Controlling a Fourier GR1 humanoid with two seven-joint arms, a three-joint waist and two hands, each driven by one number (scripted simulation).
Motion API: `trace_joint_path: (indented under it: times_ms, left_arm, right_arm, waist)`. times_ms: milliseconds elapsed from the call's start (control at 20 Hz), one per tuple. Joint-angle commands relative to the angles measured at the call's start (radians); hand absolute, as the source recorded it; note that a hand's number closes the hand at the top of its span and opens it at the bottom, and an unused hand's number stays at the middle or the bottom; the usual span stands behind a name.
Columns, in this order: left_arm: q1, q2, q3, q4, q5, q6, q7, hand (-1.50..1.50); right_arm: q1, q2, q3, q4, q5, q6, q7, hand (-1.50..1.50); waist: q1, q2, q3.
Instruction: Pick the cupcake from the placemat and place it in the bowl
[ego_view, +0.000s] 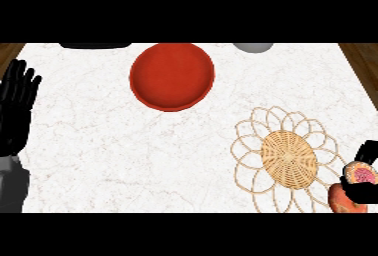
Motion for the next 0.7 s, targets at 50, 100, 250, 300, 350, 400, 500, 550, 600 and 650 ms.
trace_joint_path:
  times_ms: [50,100,250,300,350,400,500,550,600,650]
  left_arm:
    - [-0.003,0.01,0.017,-0.004,0.021,-0.015,0.008,0.0]
    - [0.0,0.019,0.022,0.031,0.02,-0.032,-0.017,0.0]
    - [-0.031,0.006,0.006,0.043,0.0,-0.01,-0.012,0.0]
    - [-0.06,0.006,0.013,0.07,-0.008,0.005,-0.025,0.0]
    - [-0.014,-0.011,-0.004,0.065,-0.011,-0.013,-0.048,0.0]
    - [-0.046,0.001,0.005,0.089,-0.012,-0.013,-0.062,0.0]
    - [-0.022,-0.027,-0.034,0.03,-0.025,0.001,-0.02,0.0]
    - [-0.072,0.011,0.0,0.101,0.002,-0.03,-0.02,0.0]
    - [-0.027,0.001,0.004,0.052,0.014,-0.034,-0.03,0.0]
    - [-0.079,-0.013,-0.013,0.077,-0.023,0.013,-0.02,0.0]
  right_arm:
    - [-0.017,0.01,-0.06,-0.215,-0.093,0.071,0.024,1.5]
    - [-0.052,0.011,-0.07,-0.224,-0.128,0.078,0.006,1.5]
    - [-0.117,0.008,-0.026,-0.38,-0.098,0.138,0.095,1.5]
    - [-0.205,-0.02,-0.079,-0.374,-0.16,0.186,0.109,1.5]
    - [-0.212,0.02,-0.017,-0.363,-0.113,0.131,0.098,1.5]
    - [-0.235,0.039,-0.005,-0.433,-0.156,0.181,0.147,1.5]
    - [-0.383,0.055,-0.015,-0.422,-0.211,0.222,0.222,1.5]
    - [-0.397,0.098,-0.014,-0.465,-0.252,0.229,0.266,1.5]
    - [-0.478,0.094,-0.036,-0.417,-0.286,0.242,0.285,1.5]
    - [-0.484,0.145,0.011,-0.424,-0.281,0.211,0.299,1.5]
  waist:
    - [0.001,-0.001,0.0]
    - [0.002,0.001,0.0]
    - [0.002,0.001,-0.001]
    - [0.004,0.003,-0.001]
    - [0.012,0.003,-0.001]
    - [0.007,0.003,-0.001]
    - [0.024,0.001,-0.001]
    - [0.011,0.002,-0.002]
    - [0.026,0.002,-0.002]
    - [0.018,0.003,-0.001]
